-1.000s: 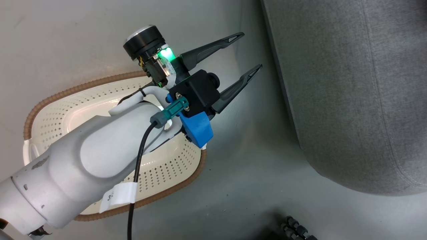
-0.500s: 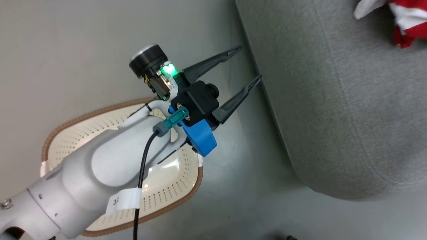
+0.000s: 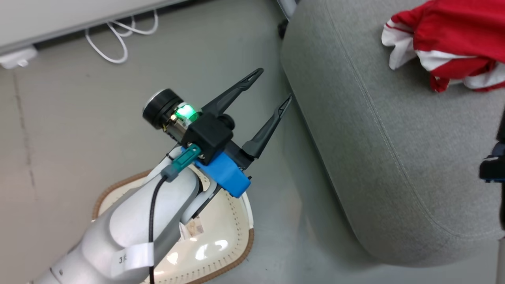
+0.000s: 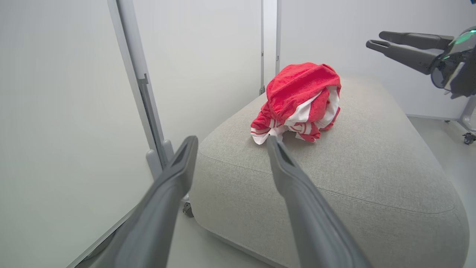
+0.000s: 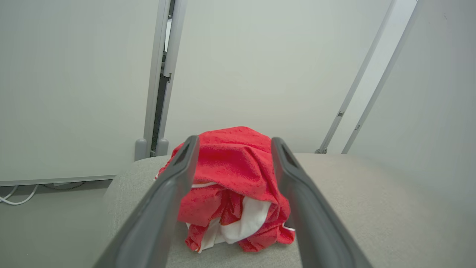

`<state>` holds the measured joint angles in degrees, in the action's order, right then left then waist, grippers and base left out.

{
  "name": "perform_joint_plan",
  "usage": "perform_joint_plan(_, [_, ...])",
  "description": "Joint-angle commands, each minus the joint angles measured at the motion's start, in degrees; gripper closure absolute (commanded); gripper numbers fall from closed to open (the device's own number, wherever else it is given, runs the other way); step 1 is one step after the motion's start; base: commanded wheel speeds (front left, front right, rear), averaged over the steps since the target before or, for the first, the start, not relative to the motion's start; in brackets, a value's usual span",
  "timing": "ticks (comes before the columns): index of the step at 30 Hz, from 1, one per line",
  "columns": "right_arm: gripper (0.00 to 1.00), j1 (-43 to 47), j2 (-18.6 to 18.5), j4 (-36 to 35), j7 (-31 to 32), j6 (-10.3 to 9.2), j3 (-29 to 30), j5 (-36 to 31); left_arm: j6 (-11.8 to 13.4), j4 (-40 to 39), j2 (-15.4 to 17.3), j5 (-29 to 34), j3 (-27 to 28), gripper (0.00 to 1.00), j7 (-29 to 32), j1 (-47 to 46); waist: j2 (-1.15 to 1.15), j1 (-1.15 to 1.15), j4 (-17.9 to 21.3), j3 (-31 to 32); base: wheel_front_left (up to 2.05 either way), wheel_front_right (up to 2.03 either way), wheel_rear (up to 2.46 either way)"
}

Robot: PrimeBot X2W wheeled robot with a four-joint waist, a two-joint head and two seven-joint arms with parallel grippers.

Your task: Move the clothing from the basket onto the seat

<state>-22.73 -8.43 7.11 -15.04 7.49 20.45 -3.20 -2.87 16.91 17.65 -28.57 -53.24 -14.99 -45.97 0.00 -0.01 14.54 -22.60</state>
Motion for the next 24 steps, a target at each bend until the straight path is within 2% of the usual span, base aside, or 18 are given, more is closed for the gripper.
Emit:
perform_joint_plan(1, [0.0,1.18,0.33,-0.56,-0.21,0.01,-1.05,0.38,0.29,-0.38,-0.34,0.41,1.74,0.0,-0.27,1.65,0.0,0.01,-2.48,3.08,0.0,0.0,0.0])
perform_joint_plan(7, [0.0,3.19,1.19,-1.25,-0.2,0.01,-7.51,0.67,0.09,-2.07,-2.39,3.94,11.07,0.0,-0.26,8.39,0.0,0.01,-6.25,7.28,0.0,0.0,0.0])
perform_joint_plan(14, [0.0,5.81,2.63,-1.0,-0.2,0.01,-12.07,1.85,-0.77,-2.15,-4.92,7.53,21.28,0.0,-0.27,16.18,0.0,0.01,-10.9,11.43,0.0,0.0,0.0])
perform_joint_plan(15, [0.0,6.52,3.05,-0.62,-0.2,0.01,-13.09,2.07,-1.06,-1.95,-5.59,8.37,24.02,0.0,-0.27,18.25,0.0,0.01,-12.09,12.44,0.0,0.0,0.0])
perform_joint_plan(24, [0.0,11.51,4.96,1.53,-0.2,0.01,-15.39,4.0,-2.08,-2.82,-9.23,13.09,35.12,0.0,-0.27,28.24,0.0,0.01,-16.37,17.45,0.0,0.0,0.0])
